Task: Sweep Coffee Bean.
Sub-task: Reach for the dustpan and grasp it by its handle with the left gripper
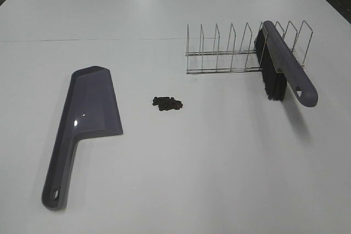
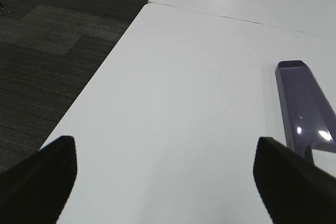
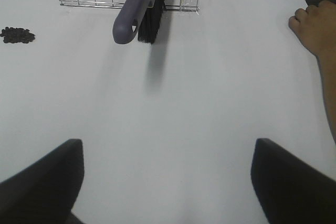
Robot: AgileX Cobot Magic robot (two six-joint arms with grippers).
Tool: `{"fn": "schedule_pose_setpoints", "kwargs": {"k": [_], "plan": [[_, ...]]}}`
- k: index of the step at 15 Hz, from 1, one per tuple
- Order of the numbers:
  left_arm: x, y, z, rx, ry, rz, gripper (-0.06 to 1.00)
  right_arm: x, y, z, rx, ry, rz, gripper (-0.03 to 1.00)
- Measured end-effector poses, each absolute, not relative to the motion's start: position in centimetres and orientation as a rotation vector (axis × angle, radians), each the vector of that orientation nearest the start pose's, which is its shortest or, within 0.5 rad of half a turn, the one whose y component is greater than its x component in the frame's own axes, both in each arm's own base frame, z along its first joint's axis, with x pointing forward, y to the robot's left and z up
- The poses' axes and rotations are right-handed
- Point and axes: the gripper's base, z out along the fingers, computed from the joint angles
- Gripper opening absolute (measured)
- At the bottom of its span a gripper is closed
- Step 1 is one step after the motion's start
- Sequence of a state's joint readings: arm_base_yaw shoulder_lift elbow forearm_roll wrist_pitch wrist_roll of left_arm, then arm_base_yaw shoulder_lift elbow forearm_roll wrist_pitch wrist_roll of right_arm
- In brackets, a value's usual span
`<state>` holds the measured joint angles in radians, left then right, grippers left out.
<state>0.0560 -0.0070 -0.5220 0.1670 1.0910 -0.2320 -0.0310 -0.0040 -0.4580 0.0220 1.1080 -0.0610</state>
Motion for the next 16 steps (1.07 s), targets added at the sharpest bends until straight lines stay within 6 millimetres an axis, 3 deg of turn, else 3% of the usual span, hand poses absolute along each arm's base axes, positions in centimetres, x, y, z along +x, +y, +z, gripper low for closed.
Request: {"fn": "schedule_pose_setpoints", "kwargs": {"k": [16], "plan": [[-1.10, 1.13, 28.15, -0.262, 2.021, 0.093, 0.82, -0.30, 0.19, 26.18, -0.032, 2.129, -0.027, 0.76]]}}
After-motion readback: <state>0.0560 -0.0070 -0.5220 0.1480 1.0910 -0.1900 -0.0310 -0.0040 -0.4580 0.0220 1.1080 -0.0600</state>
